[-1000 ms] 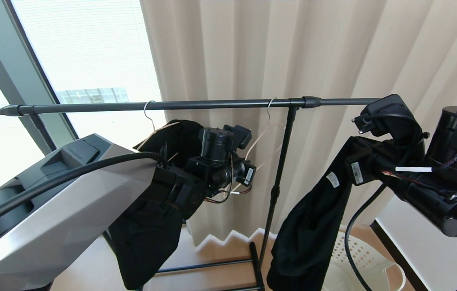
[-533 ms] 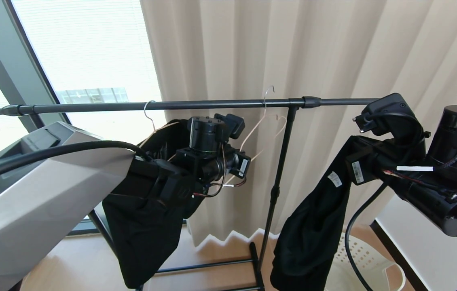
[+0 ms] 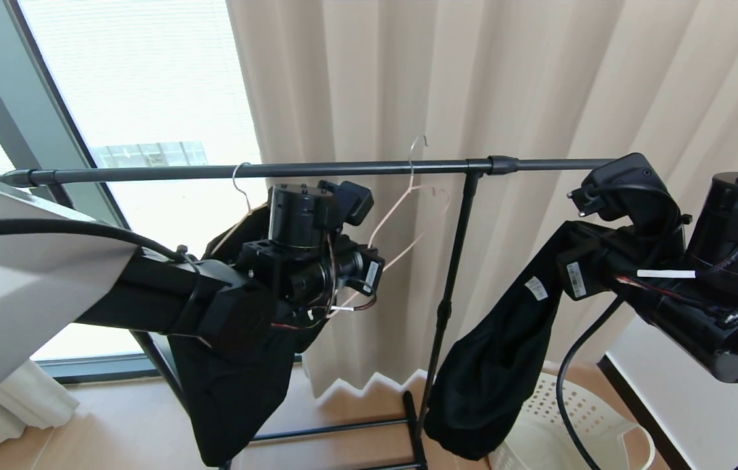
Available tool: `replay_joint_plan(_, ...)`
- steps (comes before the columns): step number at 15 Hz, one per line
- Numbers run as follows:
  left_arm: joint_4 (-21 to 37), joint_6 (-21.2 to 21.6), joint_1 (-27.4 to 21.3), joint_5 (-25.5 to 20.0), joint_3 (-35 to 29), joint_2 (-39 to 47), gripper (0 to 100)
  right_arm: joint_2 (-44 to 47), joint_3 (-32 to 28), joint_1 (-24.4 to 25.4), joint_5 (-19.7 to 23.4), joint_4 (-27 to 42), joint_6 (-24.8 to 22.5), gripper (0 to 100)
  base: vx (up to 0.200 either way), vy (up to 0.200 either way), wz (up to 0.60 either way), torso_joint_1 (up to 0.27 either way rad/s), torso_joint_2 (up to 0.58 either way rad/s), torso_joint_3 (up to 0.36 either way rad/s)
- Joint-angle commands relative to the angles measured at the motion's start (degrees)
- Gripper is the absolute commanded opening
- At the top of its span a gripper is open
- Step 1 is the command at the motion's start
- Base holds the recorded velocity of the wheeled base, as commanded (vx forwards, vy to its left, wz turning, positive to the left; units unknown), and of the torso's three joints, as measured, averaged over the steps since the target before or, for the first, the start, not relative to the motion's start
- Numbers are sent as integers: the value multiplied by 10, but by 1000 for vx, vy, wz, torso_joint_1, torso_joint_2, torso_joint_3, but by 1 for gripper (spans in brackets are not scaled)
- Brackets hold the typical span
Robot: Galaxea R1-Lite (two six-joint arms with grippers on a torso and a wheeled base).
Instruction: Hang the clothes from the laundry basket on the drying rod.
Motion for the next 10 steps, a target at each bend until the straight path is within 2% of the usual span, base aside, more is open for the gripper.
replay_joint_plan(1, -16, 1, 8, 0, 63, -60, 0, 2, 0, 0, 0, 0, 0, 0, 0, 0, 0, 0, 0, 0)
replay_joint_plan(4, -70, 2, 13, -1, 169, -125, 0, 3, 1, 0, 0, 0, 0, 0, 0, 0, 0, 0, 0, 0)
replay_joint_plan(6, -98, 0, 11, -3, 256, -172, 0, 2, 1, 0, 0, 0, 0, 0, 0, 0, 0, 0, 0, 0)
replay_joint_plan(7, -127, 1, 9, -5, 322, -199, 0, 1, 1, 0, 0, 0, 0, 0, 0, 0, 0, 0, 0, 0)
replay_joint_plan(8, -166, 1, 3, -4, 374, -214, 0, 3, 1, 0, 0, 0, -1, 0, 0, 0, 0, 0, 0, 0)
replay_joint_plan(9, -184, 1, -2, -4, 394, -219, 0, 4, 1, 0, -1, 0, -1, 0, 0, 0, 0, 0, 0, 0)
replay_joint_plan(10, -272, 0, -21, -3, 478, -239, 0, 6, 3, 0, -2, 1, -1, 0, 0, 0, 0, 0, 0, 0)
